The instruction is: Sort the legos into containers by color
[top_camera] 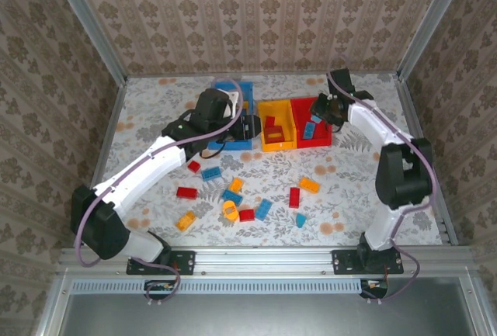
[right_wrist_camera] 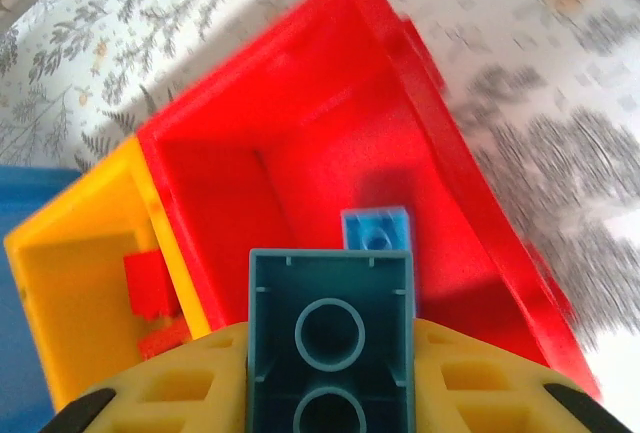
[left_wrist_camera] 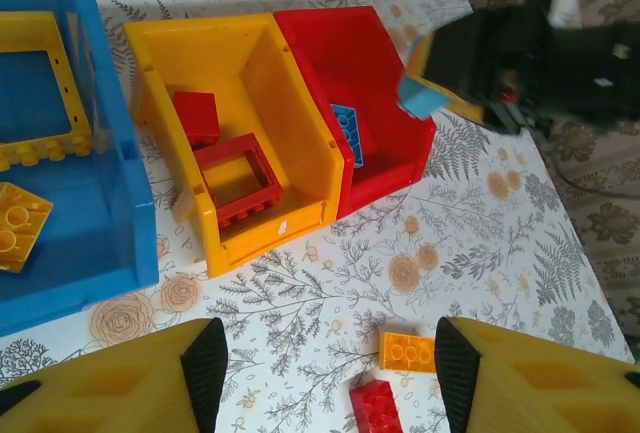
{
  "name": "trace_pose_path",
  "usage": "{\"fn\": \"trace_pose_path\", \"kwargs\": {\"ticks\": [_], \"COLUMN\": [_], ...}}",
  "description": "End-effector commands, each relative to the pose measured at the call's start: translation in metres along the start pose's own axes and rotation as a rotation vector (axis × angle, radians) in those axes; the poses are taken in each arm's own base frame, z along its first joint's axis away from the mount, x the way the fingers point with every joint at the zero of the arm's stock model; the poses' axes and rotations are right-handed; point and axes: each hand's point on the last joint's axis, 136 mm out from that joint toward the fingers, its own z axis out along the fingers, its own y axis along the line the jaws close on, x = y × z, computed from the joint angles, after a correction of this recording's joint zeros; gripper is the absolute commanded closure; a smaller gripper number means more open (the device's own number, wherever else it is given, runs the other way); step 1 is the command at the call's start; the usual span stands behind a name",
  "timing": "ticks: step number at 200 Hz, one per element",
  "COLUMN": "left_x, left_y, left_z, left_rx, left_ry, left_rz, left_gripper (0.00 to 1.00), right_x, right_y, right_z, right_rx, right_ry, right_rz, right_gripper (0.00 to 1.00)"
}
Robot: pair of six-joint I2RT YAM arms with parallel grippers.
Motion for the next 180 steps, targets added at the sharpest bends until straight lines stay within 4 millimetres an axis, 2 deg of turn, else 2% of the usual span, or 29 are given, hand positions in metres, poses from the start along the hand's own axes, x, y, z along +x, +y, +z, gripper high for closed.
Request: {"fn": "trace_pose_path", "kwargs": {"ticks": [1,38,70,134,180], "left_x": [-0.013,-0.011,-0.010,-0.005,0.007], "left_y": [-0.005,-0.003,0.002,0.016,0.041], "left_z": [-0.015,-0.021,-0.026,-0.029,-0.042], "left_rx": [0.003,-0.007,-0.028,-0.067,-0.154], "left_ry": [-0.035,-0.038,-0.041,-0.036,-0.023], "left_rz": [0.001,-0.002,-0.009,-0.036,-0.082], "left_gripper": [0.40,0.40,0.40,0.40,0.39], "right_x": [0.003,0.009,0.018,0.018,0.004], "right_y": [0.007,0.016,0.032,0.042,0.039], "right_z": [0.022,0.056,0.068,0.062,0.025], "right_rx": [0.028,0.070,0.045,0.013,0.050], "right_ry": [0.081,0.174,0.202,0.212,0.145], "right_rz": [-0.093,-0.107,-0.109,-0.035,-0.039], "right_gripper": [0.77,0.77,0.72,0.57,0.48]}}
